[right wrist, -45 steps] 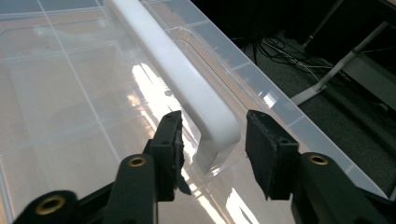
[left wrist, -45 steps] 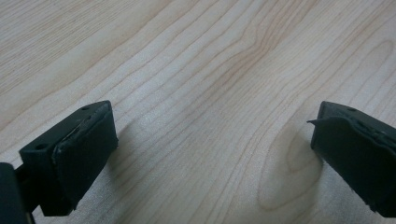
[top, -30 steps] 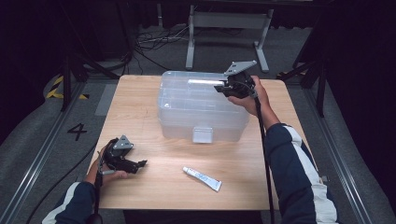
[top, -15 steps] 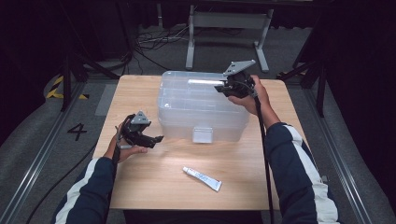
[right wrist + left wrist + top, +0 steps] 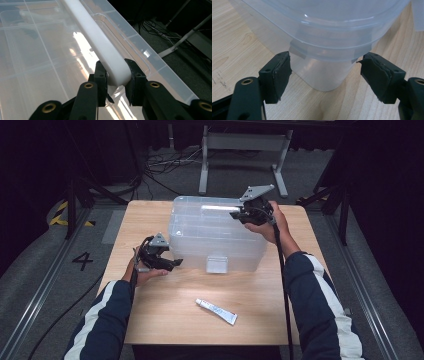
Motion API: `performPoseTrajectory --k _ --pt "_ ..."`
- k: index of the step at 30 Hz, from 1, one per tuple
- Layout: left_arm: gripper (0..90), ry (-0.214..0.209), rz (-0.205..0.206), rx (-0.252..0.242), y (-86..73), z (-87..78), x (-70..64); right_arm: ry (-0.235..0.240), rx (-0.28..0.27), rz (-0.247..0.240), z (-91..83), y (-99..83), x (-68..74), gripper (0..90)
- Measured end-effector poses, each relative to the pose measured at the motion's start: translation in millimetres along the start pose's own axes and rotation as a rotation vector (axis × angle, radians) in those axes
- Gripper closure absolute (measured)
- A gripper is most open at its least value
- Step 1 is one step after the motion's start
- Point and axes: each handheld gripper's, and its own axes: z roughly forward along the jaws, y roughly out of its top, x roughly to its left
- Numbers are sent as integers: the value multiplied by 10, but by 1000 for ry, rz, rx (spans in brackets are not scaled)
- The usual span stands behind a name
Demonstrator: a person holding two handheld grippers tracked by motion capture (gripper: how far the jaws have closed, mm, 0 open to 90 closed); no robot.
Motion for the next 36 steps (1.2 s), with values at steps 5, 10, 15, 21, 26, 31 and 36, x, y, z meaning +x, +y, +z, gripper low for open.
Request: performPoseTrajectory --k 5,10,15,21,26,31,36 --pt "322 -6 27 32 -23 -17 6 3 -4 2 1 -4 6 740" --pt "397 -8 34 19 -43 -81 6 12 -3 -10 -17 -7 15 743" --pt "507 -20 51 5 -73 -164 20 23 -10 -15 -38 -26 28 746" --pt "584 -20 55 -17 -67 -232 17 36 -10 -28 -75 -46 44 753" --pt "624 5 75 -27 2 -336 -17 40 -4 -25 -101 -55 51 758" --pt "735 -2 91 -11 3 -389 -45 39 -10 -24 -108 -67 53 759" --pt "802 26 85 -29 8 -554 17 35 -5 -25 -112 -63 56 758"
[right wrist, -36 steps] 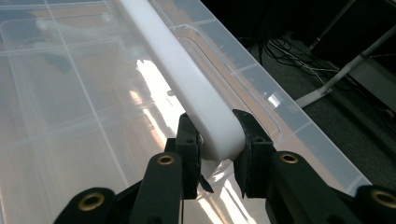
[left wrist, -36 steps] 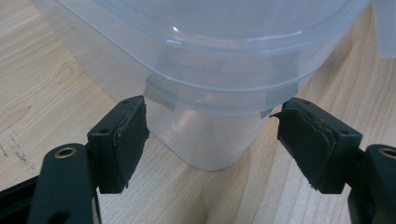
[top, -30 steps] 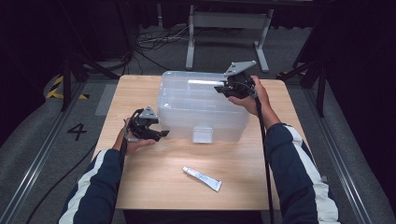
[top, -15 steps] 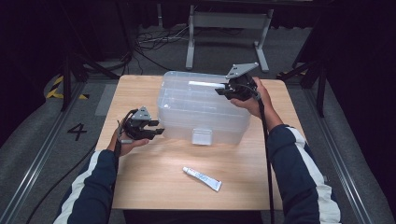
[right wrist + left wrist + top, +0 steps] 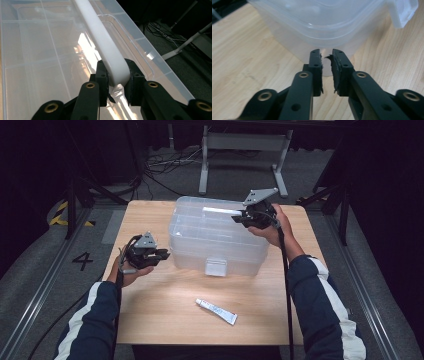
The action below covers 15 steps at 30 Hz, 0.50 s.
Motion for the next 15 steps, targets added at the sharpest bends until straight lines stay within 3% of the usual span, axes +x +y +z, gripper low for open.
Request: performPoseTrajectory --k 4,8,15 --pt "837 17 3 -35 90 -190 81 -4 3 -3 0 4 3 758" --pt "862 47 32 -62 224 -323 76 -8 5 -3 0 7 7 757" --pt "796 57 38 -145 483 -395 76 -11 9 -3 2 14 11 755"
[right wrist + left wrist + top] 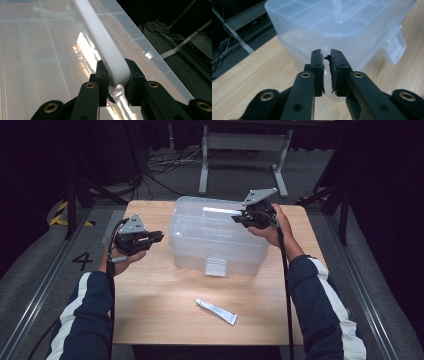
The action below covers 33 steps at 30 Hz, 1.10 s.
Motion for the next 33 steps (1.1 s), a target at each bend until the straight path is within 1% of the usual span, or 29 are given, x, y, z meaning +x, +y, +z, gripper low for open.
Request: performPoseTrajectory --k 2,3,4,5,6,7,10,12,14,15,16,18,19,20,21,22,23,24,25,26,27,28,29,30,31,33 --pt "778 -5 0 -21 124 28 1 -2 3 -1 1 4 0 755" --pt "767 -8 15 -31 208 46 -7 -1 4 -2 1 7 0 755" --pt "770 -12 18 -37 260 58 -11 -3 6 -3 2 8 1 755" --pt "765 -12 32 -36 347 85 -19 -3 5 -2 1 7 0 755" --pt "761 -15 42 -30 396 102 -26 -3 6 -1 0 7 2 755" --pt "763 -25 56 -29 468 134 -42 -4 6 -3 0 8 3 755" --pt "762 -40 76 -26 616 221 -71 -4 5 -1 0 7 4 755" --pt "765 -46 94 -14 696 288 -90 -4 6 -1 -2 6 6 755" --pt "771 -57 95 -12 778 375 -98 -5 6 -2 -1 6 6 755" --pt "808 -61 95 -11 814 423 -110 -5 6 -2 -1 6 6 755" --pt "806 -57 101 3 858 485 -121 -4 6 -1 -2 6 6 755" --pt "768 -70 95 15 910 584 -137 -4 6 -1 -2 6 6 755" --pt "759 -58 100 37 935 637 -151 -6 8 -3 -1 8 6 754" --pt "730 -55 101 45 957 694 -165 -6 8 -5 -1 9 6 754" --pt "725 -71 100 52 977 744 -173 -5 8 -4 -2 9 5 755" --pt "711 -54 101 62 994 784 -186 -5 9 -5 -2 9 5 755" --pt "667 -42 91 78 1009 827 -186 -5 9 -6 -2 9 6 754" --pt "648 -47 80 83 1017 865 -179 -5 9 -5 -2 9 6 754" --pt "642 -47 80 83 1017 865 -179 -5 9 -5 -2 9 6 754" --pt "642 -53 74 87 1029 922 -178 -4 9 -6 -2 9 5 754" --pt "624 -44 79 111 1048 953 -180 -5 9 -7 -1 9 7 754" --pt "619 -35 84 122 1066 968 -185 -7 9 -8 0 9 5 753" --pt "622 -35 84 122 1066 968 -185 -7 9 -8 0 9 5 753" --pt "622 -16 74 137 1100 987 -185 -6 9 -7 -1 8 3 754" --pt "639 -8 82 151 1125 999 -193 -4 7 -7 0 8 0 754" --pt "662 -12 105 157 1170 1026 -225 -4 9 -11 -2 10 3 754"
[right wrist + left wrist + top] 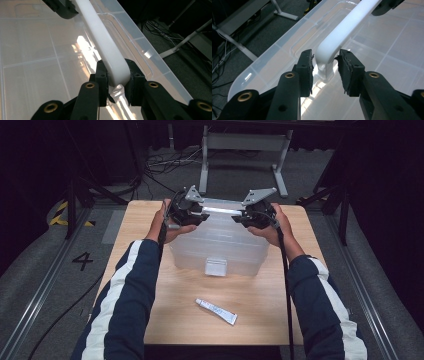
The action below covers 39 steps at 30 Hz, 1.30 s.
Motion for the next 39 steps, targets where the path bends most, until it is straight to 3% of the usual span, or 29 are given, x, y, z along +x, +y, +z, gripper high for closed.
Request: performPoseTrajectory --k 1,2,13,21,28,39 --pt "655 27 14 21 26 15 -17 0 0 0 -1 -1 0 755" --pt "709 38 17 23 31 15 -13 2 -1 2 -2 -4 -1 755" --pt "742 -21 20 -4 -60 -71 -8 16 -2 -12 -5 5 23 753" --pt "750 -38 22 -8 -103 -148 -67 23 5 -26 -20 19 72 749" --pt "753 -50 53 0 -110 -211 -148 34 12 -36 -73 9 119 748" --pt "750 -60 61 -2 -105 -213 -185 39 25 -38 -145 -13 175 753"
